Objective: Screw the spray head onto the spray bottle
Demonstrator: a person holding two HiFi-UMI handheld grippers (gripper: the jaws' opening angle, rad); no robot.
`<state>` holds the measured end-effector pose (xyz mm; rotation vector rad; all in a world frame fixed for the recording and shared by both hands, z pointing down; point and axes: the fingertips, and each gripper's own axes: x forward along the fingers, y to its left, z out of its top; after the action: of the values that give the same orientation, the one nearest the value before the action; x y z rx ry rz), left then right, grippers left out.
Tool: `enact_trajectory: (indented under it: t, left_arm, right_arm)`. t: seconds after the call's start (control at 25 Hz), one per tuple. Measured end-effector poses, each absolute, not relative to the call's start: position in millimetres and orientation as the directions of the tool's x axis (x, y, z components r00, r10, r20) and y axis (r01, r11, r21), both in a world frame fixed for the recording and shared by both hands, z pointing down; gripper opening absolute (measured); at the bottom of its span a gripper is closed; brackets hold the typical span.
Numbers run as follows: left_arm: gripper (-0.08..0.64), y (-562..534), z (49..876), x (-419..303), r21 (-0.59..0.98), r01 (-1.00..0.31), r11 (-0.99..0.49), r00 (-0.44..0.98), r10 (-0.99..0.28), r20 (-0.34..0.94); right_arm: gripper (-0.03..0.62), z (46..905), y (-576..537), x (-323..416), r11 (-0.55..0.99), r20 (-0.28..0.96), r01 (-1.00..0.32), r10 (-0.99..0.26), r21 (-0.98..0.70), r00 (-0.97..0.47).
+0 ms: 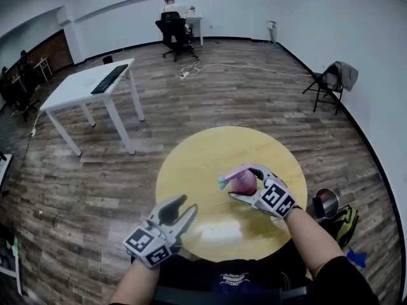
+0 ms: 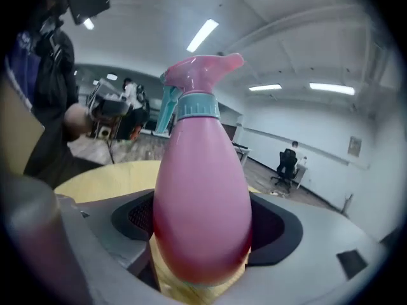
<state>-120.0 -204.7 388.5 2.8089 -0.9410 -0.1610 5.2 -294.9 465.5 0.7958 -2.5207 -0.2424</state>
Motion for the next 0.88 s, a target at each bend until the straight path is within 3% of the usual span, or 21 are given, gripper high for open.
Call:
enact_trajectory:
  t: [0.12,0.28,0.32,0.48,0.56,0.6,0.72,0.88]
  left_arm:
    - [0.213,-191,347,-109,0.134,-0.514,-0.847,0.85,-0.524,-0.052]
    - [0.433,-175,340,-50,0.037,-0.371,-0.928,0.923,-0.363,0.13]
    - [0.446,-175,347,-35,0.007,-0.347,-0.938,0.923,-0.341,0.18]
    - [0.426,-178,382,7,-0.147,-0.308,-0.94,0.867,-0.341,0.364]
    - [0.245,-174,393,14,-0.251,-0.287,-0.925,0.839,-0.369,0.4]
    - [0.199,-170,396,15,-0.306,-0.263,-0.915,0.834,-0.375,0.405]
    - [0.186,-157,401,18,-0.446,-0.166,-0.879,0.825,-0.371,0.425]
    - [0.184,-147,399,20,-0.466,-0.119,-0.877,0.82,-0.352,0.452]
  right_arm:
    - [0.41,455,-280,26,0.762,0.497,-0.37,-0.635,0.532,-0.592]
    - [0.41,454,-259,37,0.726,0.568,-0.252,-0.668,0.64,-0.481]
    - [0.41,457,-253,35,0.722,0.584,-0.22,-0.67,0.656,-0.459]
    - [0.41,460,-229,22,0.716,0.618,-0.116,-0.663,0.688,-0.424]
    - [0.409,457,-218,17,0.715,0.621,-0.089,-0.656,0.693,-0.429]
    - [0.408,457,-214,17,0.724,0.631,-0.079,-0.644,0.685,-0.434]
    - [0.407,464,-200,20,0.798,0.688,-0.062,-0.554,0.6,-0.469]
    - [0.405,465,-185,20,0.858,0.73,-0.034,-0.457,0.513,-0.509]
